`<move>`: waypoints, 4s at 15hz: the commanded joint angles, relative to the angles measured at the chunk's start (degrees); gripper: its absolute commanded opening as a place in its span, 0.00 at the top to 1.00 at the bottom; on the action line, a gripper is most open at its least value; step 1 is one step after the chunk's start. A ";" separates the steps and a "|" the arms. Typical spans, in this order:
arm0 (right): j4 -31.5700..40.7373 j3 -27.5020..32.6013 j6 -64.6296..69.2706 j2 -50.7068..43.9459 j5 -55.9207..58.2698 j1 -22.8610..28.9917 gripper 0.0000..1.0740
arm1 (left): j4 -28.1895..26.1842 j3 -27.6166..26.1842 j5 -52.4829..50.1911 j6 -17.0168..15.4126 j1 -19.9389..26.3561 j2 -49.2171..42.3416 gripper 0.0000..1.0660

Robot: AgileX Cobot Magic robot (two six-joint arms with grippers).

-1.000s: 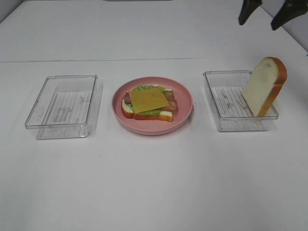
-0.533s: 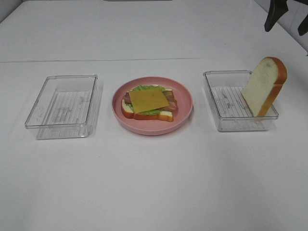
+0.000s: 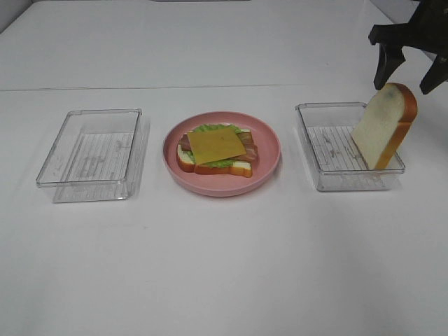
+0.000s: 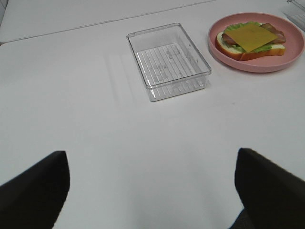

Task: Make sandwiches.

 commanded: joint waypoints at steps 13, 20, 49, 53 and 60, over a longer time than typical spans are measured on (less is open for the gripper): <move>4.24 0.00 -0.23 -3.27 -1.09 0.11 1.00 | -0.06 0.06 -0.29 -0.52 -0.11 -1.26 0.16; 34.38 3.61 -9.57 -6.76 -0.06 0.97 1.00 | -0.06 0.06 -0.29 -0.52 -0.11 -1.26 0.16; 30.31 16.04 -5.16 0.63 -21.14 16.79 0.29 | -0.06 0.06 -0.29 -0.52 -0.11 -1.26 0.16; 13.41 16.04 -0.97 -7.05 -17.42 16.79 0.29 | -0.06 0.06 -0.29 -0.52 -0.11 -1.26 0.16; -6.82 17.76 -0.06 -29.39 3.67 16.79 0.29 | -0.06 0.06 -0.29 -0.52 -0.11 -1.26 0.16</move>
